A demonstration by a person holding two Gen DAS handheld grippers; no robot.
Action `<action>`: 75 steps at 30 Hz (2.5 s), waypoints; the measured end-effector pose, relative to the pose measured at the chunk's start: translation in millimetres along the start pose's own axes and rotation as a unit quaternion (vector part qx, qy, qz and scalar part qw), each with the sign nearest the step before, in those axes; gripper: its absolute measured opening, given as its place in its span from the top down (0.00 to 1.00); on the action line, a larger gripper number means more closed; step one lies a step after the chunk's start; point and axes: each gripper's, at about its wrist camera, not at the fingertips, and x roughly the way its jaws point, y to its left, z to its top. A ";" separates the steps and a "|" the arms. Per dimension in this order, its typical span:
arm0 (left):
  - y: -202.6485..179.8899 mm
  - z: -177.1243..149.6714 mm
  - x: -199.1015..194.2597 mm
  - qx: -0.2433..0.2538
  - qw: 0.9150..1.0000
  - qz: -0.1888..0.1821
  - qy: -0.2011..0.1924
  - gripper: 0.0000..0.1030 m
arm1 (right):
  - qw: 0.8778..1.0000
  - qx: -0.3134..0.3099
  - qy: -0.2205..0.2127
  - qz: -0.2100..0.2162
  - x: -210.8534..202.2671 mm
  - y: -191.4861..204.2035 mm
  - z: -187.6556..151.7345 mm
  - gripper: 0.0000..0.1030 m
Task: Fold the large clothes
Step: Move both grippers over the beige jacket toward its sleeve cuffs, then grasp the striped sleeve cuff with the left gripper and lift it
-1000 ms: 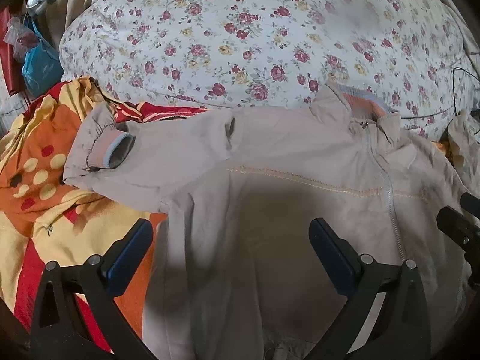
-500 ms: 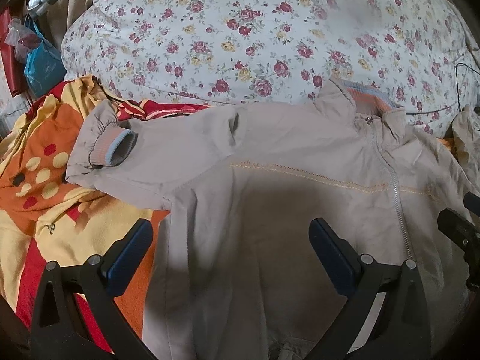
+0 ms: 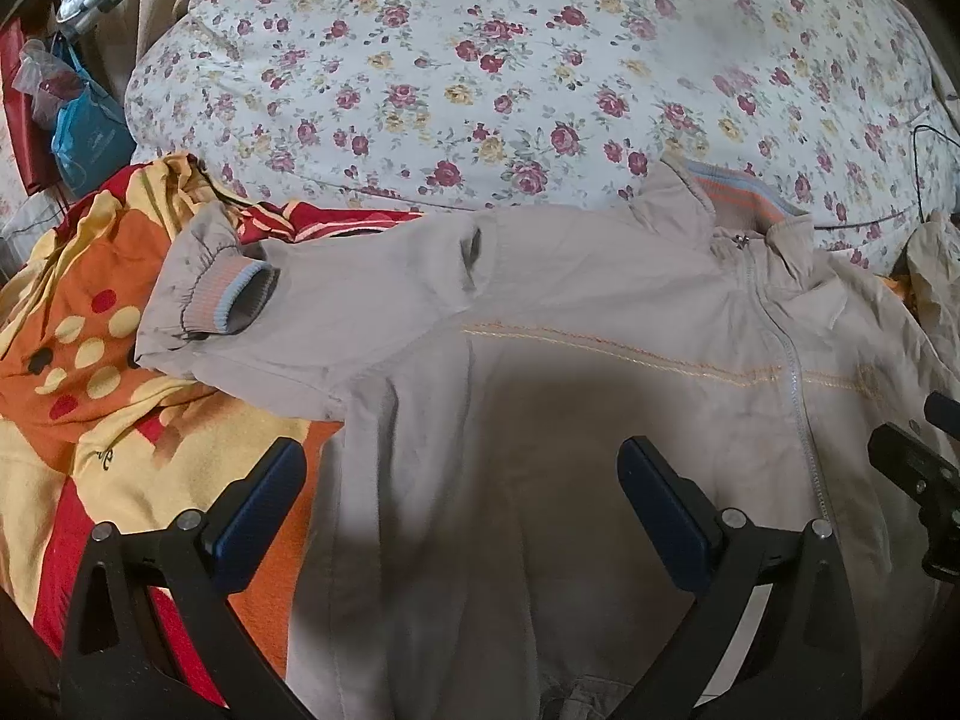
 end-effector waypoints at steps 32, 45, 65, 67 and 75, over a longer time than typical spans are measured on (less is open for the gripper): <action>3.6 -0.2 4.6 -0.011 1.000 -0.001 0.011 0.00 | 1.000 -0.002 0.013 -0.006 8.0 2.5 -3.7 0.00; 17.2 3.7 2.7 -0.044 0.999 -0.019 0.018 0.00 | 1.000 -0.004 0.019 0.000 10.5 2.0 -4.4 0.00; 155.0 76.1 100.9 -0.063 0.987 0.127 0.075 0.02 | 0.998 0.016 0.047 0.027 17.8 -3.3 -9.7 0.00; 156.3 76.6 115.8 -0.048 0.987 0.128 0.079 0.22 | 0.998 0.016 0.051 0.028 20.8 -4.2 -10.3 0.00; 169.6 82.6 76.7 -0.121 0.992 0.023 0.034 0.88 | 0.999 0.015 0.045 0.024 20.6 -5.1 -10.9 0.00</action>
